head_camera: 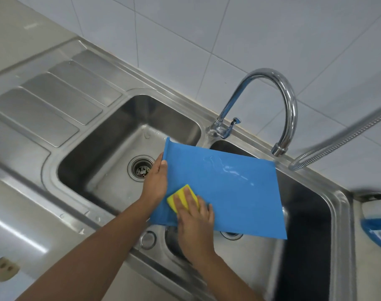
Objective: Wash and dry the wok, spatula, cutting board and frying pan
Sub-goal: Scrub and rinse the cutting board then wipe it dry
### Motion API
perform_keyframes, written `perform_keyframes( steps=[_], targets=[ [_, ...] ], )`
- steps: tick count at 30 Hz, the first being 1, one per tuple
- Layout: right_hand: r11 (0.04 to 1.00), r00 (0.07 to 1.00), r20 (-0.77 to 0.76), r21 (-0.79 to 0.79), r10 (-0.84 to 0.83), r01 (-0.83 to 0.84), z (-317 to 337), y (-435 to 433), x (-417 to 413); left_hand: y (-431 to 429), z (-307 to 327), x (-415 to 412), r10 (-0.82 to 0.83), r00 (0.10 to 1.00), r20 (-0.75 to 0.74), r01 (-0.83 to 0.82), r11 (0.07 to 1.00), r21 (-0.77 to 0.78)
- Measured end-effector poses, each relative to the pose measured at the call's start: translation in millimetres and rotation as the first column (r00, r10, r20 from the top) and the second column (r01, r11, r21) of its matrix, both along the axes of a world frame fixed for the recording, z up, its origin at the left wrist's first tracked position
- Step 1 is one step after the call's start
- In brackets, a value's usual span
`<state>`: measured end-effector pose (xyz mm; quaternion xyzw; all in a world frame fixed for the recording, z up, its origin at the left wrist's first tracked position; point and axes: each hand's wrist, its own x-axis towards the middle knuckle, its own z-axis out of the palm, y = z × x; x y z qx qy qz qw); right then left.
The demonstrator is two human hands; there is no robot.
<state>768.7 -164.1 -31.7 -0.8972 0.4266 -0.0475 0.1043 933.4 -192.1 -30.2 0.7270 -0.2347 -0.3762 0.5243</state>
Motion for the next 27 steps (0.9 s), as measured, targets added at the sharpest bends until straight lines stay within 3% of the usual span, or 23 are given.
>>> perform_keyframes(
  steps=[8, 12, 14, 16, 19, 21, 22, 24, 27],
  targets=[
    [0.995, 0.999, -0.017, 0.091, -0.047, 0.048, 8, -128, 89, 4, 1, 3, -0.035, 0.999, 0.005, 0.035, 0.999, 0.024],
    [0.999, 1.0, 0.004, 0.039, -0.019, 0.019, 2, -146, 60, 4, 1, 1, -0.039, 0.998, 0.048, 0.037, 0.998, 0.05],
    [0.992, 0.991, 0.035, -0.017, -0.127, 0.127, -3, -158, 22, 3, 4, 1, -0.042, 0.996, 0.078, 0.038, 0.998, 0.053],
    [0.939, 0.941, 0.035, -0.059, -0.337, 0.339, -4, -177, -22, 4, 6, 0, -0.055, 0.996, 0.074, 0.052, 0.998, 0.039],
    [0.767, 0.769, 0.038, -0.058, -0.638, 0.639, 2, -190, -74, 6, 6, -1, -0.061, 0.996, 0.059, 0.059, 0.998, 0.028],
    [0.648, 0.648, 0.075, -0.02, -0.758, 0.761, 3, -181, -76, 5, 9, -1, -0.07, 0.995, 0.065, 0.068, 0.997, 0.03],
    [0.632, 0.631, 0.076, -0.016, -0.772, 0.775, 4, -168, -65, 5, 10, -1, -0.072, 0.995, 0.067, 0.07, 0.997, 0.037],
    [0.701, 0.699, 0.078, -0.005, -0.711, 0.713, 1, -130, -31, 5, 11, -2, -0.072, 0.994, 0.076, 0.068, 0.996, 0.051],
    [0.889, 0.885, 0.154, -0.066, -0.44, 0.454, -4, -56, 14, 4, 8, -2, -0.067, 0.993, 0.097, 0.062, 0.996, 0.057]
  ],
)
